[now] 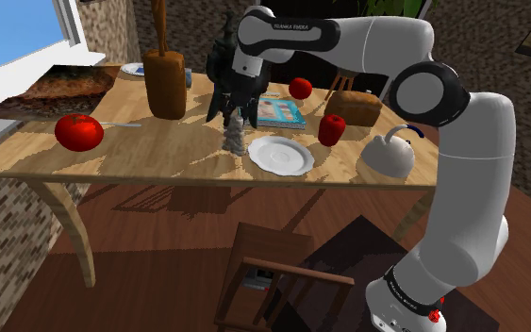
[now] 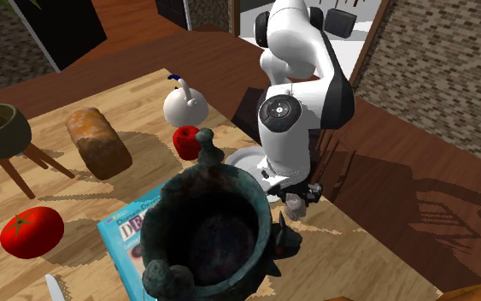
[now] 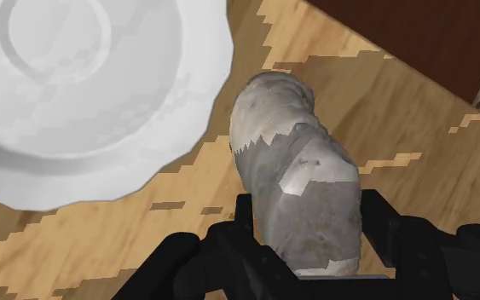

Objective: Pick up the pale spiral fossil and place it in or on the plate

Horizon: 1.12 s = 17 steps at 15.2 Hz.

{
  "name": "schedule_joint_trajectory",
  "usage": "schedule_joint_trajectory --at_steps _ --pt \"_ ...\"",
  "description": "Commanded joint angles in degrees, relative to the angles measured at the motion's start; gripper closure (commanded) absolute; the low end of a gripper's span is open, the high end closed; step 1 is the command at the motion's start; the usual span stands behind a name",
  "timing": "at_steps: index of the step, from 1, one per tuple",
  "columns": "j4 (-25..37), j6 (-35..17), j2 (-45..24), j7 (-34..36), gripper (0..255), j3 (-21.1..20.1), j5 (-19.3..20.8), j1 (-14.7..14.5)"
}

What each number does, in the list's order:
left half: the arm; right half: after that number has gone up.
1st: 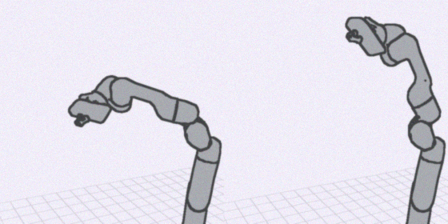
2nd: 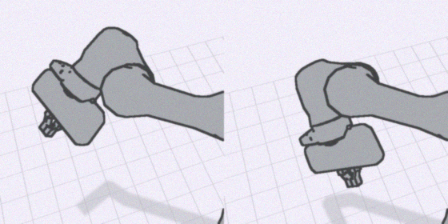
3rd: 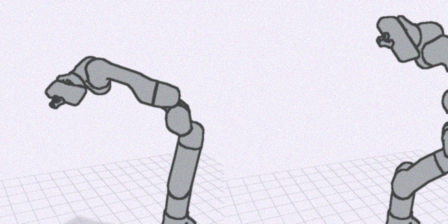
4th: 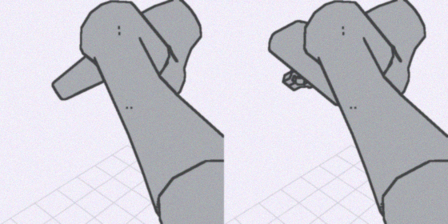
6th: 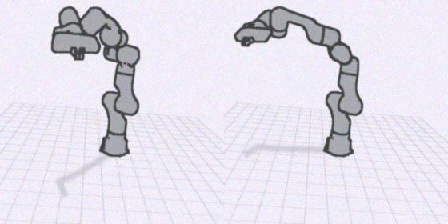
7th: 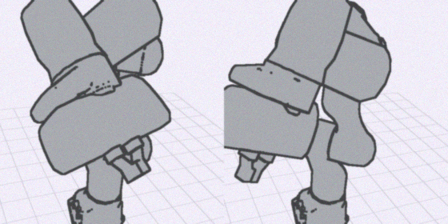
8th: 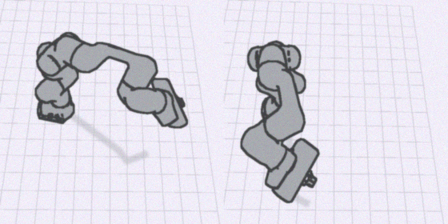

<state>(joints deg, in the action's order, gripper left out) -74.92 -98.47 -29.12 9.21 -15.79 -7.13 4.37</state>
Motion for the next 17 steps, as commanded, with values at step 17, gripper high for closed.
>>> schedule_joint_trajectory --at_steps 17 --pt "-27.4 -3.0 21.5 -16.2 255 4.2 -4.6 11.8"
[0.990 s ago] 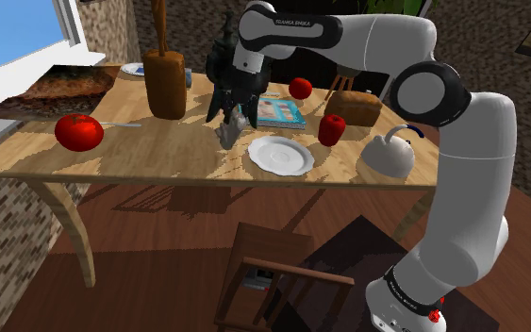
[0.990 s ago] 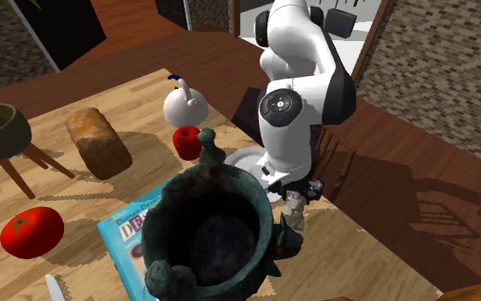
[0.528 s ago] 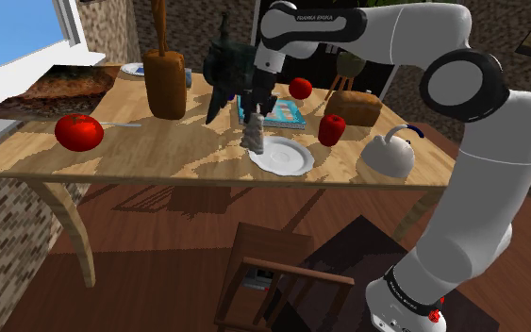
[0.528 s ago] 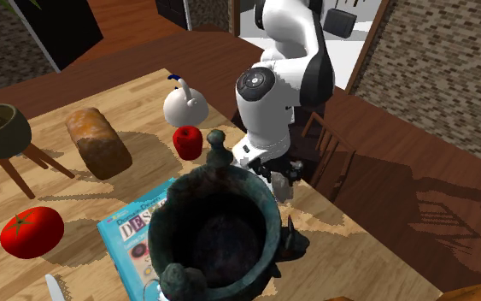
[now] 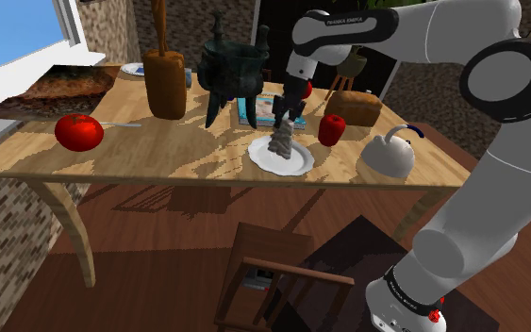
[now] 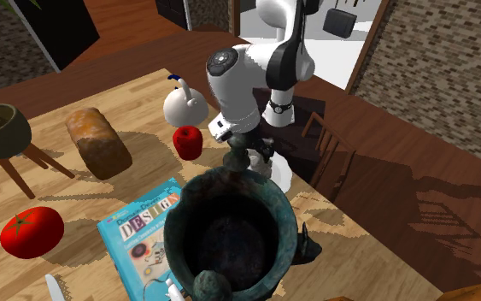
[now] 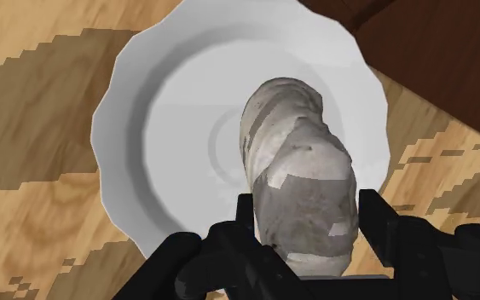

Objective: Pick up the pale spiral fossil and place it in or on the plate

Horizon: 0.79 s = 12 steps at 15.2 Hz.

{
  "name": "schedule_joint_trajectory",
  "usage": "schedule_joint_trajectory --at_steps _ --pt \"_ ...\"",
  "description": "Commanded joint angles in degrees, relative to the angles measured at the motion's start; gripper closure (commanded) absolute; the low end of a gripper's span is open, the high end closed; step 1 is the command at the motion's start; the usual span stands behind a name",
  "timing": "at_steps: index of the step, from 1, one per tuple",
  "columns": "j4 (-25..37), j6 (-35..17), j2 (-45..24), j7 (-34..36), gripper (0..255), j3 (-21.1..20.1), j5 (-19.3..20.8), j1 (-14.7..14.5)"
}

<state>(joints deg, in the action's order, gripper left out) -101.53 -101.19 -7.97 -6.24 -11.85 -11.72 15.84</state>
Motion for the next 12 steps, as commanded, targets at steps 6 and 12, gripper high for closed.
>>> schedule_joint_trajectory --at_steps 6,12 --pt "-4.2 -4.6 -0.6 -1.5 255 0.2 -0.1 0.2" --pt "-7.3 -9.2 -2.2 -2.2 255 0.2 -0.1 0.1"
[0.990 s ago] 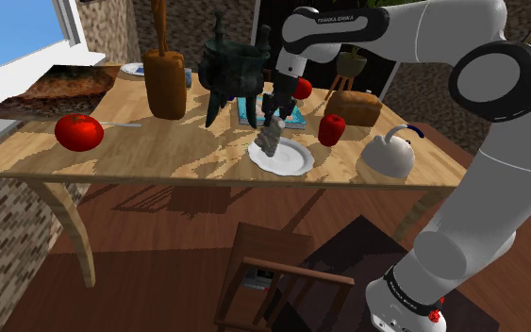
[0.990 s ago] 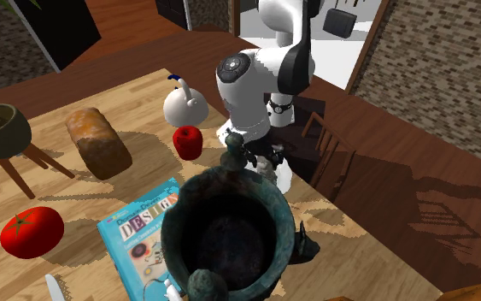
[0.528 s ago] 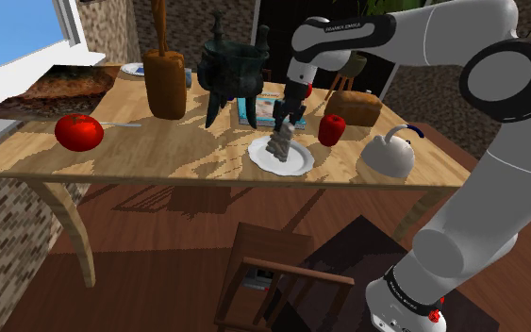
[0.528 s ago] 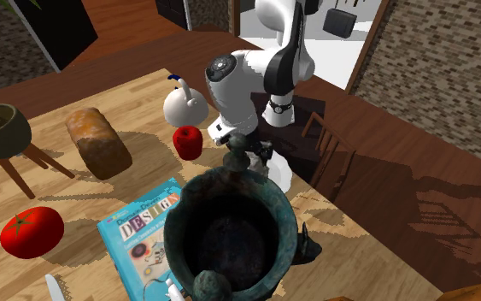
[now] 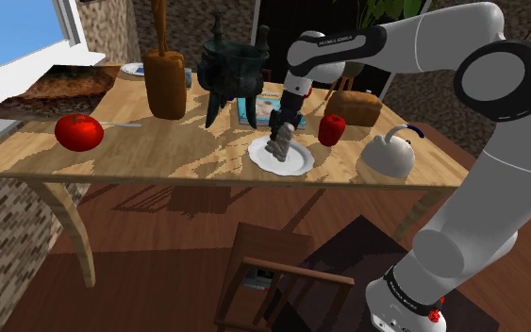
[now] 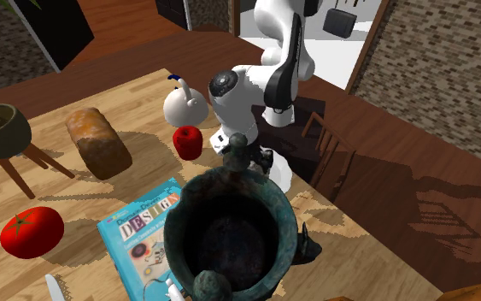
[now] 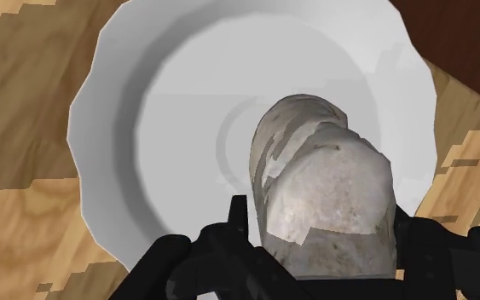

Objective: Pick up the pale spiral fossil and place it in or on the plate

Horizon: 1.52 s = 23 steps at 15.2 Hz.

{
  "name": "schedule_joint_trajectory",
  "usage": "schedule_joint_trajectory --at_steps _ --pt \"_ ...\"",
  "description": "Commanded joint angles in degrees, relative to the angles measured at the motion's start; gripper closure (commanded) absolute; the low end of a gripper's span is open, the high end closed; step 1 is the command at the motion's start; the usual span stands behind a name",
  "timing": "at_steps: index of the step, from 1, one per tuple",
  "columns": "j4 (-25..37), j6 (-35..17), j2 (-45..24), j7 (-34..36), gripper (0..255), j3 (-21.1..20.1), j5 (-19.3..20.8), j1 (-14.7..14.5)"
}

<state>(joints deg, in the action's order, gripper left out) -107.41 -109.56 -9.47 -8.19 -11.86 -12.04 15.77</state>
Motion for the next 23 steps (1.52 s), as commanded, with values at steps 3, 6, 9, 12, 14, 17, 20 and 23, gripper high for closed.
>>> schedule_joint_trajectory --at_steps 3,6,9,12,14,17,20,23 --pt "-1.4 -0.8 -0.7 -0.3 255 0.2 0.2 0.1" --pt "-1.4 -0.8 -0.7 -0.3 255 0.2 0.2 0.2" --pt "-1.4 -0.9 -0.8 -0.3 0 0.2 0.3 0.2" --pt "-1.0 -0.8 -1.2 -0.5 0 0.3 0.4 0.3" --pt "-1.4 -0.8 -0.7 -0.3 0 0.2 0.2 0.2" --pt "3.4 4.8 0.0 -0.1 0 0.6 0.5 0.8" --pt "4.8 6.3 0.1 0.0 0 0.7 0.6 0.9" --pt "4.8 6.3 0.1 0.0 0 0.7 0.6 0.9"
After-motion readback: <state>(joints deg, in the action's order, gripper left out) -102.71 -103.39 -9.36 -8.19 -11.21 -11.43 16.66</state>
